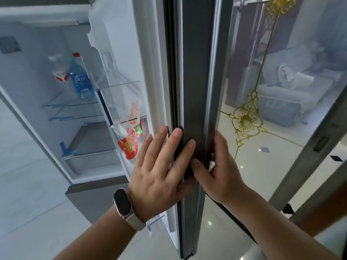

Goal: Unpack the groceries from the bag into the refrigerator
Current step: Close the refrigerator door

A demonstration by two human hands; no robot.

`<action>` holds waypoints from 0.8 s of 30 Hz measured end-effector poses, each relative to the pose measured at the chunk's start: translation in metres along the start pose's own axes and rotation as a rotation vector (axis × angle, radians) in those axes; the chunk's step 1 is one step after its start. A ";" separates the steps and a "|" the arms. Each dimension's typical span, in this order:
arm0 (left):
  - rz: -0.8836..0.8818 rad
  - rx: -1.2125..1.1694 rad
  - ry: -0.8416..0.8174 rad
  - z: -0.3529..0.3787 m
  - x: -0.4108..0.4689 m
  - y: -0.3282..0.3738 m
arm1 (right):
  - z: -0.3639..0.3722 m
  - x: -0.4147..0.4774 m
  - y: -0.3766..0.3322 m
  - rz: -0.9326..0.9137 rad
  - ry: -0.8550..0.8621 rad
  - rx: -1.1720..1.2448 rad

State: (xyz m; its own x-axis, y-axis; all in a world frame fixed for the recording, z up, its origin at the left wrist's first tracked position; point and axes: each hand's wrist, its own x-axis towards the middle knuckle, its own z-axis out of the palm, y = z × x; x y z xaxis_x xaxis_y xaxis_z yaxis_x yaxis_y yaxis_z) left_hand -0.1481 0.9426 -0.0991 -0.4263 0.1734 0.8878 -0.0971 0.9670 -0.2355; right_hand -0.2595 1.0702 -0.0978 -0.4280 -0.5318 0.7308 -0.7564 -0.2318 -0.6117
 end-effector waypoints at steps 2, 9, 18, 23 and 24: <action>0.004 -0.013 0.004 -0.010 -0.006 -0.008 | 0.011 -0.002 -0.009 -0.009 0.001 -0.010; 0.008 -0.040 0.022 -0.054 -0.038 -0.045 | 0.059 -0.009 -0.037 0.019 -0.031 -0.067; -0.075 -0.069 0.032 -0.112 -0.088 -0.102 | 0.142 -0.007 -0.086 -0.069 -0.050 -0.029; -0.144 -0.072 -0.012 -0.142 -0.115 -0.133 | 0.188 -0.007 -0.098 -0.097 -0.058 -0.089; -0.158 -0.070 -0.015 -0.147 -0.120 -0.139 | 0.197 -0.007 -0.100 -0.102 -0.059 -0.094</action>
State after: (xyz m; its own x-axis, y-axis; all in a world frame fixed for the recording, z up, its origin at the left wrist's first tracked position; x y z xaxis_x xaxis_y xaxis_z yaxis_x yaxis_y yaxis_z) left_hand 0.0487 0.8149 -0.1145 -0.4243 0.0155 0.9054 -0.1010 0.9928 -0.0643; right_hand -0.0839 0.9362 -0.1013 -0.3190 -0.5574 0.7665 -0.8386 -0.2108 -0.5023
